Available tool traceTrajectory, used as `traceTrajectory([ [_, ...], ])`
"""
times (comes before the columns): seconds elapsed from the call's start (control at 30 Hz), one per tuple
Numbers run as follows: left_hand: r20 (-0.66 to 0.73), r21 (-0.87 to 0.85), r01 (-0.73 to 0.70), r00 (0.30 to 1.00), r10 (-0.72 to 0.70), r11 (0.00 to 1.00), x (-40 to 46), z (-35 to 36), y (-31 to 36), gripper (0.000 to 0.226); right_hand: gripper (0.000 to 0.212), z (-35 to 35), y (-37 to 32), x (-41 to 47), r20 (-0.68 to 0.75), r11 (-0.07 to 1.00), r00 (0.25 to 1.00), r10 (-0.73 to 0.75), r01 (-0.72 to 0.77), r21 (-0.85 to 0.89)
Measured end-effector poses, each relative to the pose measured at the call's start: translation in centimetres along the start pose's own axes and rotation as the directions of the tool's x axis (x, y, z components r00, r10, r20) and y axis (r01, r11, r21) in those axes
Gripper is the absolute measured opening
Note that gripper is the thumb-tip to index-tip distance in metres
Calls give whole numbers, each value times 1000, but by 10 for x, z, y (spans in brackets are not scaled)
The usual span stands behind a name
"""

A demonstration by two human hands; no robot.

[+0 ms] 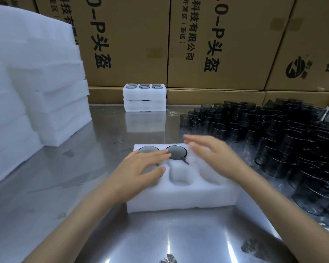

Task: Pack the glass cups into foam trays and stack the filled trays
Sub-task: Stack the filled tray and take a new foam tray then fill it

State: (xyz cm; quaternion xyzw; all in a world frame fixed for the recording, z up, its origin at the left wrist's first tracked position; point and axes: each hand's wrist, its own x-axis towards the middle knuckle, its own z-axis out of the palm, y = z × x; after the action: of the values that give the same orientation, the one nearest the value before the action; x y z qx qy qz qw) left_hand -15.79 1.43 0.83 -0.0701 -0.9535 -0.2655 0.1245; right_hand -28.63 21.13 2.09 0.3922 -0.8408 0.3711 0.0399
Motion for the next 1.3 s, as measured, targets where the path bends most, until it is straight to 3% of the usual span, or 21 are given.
traceTrajectory([
  [0.07, -35, -58, 15, 999, -17, 998, -1, 1, 1, 37, 31, -4, 20, 9, -247, 993, 966, 77, -51, 111],
  [0.13, -61, -85, 15, 998, -20, 996, -2, 2, 0, 35, 36, -6, 44, 17, -346, 972, 912, 221, -180, 149],
  [0.27, -91, -109, 12, 996, -22, 994, -2, 4, -1, 35, 63, -1, 88, 24, -296, 919, 880, 371, -394, -21],
  [0.4, -101, -128, 18, 994, -31, 992, -2, 5, -3, 33, 71, 1, 105, 42, -306, 868, 869, 389, -457, -194],
  [0.53, -111, -130, 14, 993, -29, 991, -2, 5, -2, 32, 46, 3, 109, 49, -383, 833, 855, 348, -470, -292],
  [0.63, -116, -133, 14, 993, -29, 991, -2, 4, -2, 33, 19, 3, 106, 45, -497, 850, 845, 200, -402, -341],
  [0.73, -114, -138, 12, 993, -28, 990, -3, 4, -2, 34, 7, 3, 101, 36, -525, 885, 847, 82, -303, -352],
  [0.97, -119, -144, 9, 993, -26, 990, -4, 4, -1, 31, 16, 4, 93, 25, -393, 941, 889, 232, -308, -139],
  [1.13, -129, -147, 4, 991, -23, 989, -4, 4, -2, 29, 56, -3, 84, 20, -450, 922, 812, 371, -382, 72],
  [1.23, -125, -133, 1, 992, -18, 991, -4, 5, -3, 29, 39, -20, 70, 20, -541, 927, 753, 374, -297, 228],
  [1.3, -124, -126, 4, 992, -20, 992, -4, 5, -3, 29, 32, -29, 54, 20, -574, 945, 758, 310, -178, 274],
])
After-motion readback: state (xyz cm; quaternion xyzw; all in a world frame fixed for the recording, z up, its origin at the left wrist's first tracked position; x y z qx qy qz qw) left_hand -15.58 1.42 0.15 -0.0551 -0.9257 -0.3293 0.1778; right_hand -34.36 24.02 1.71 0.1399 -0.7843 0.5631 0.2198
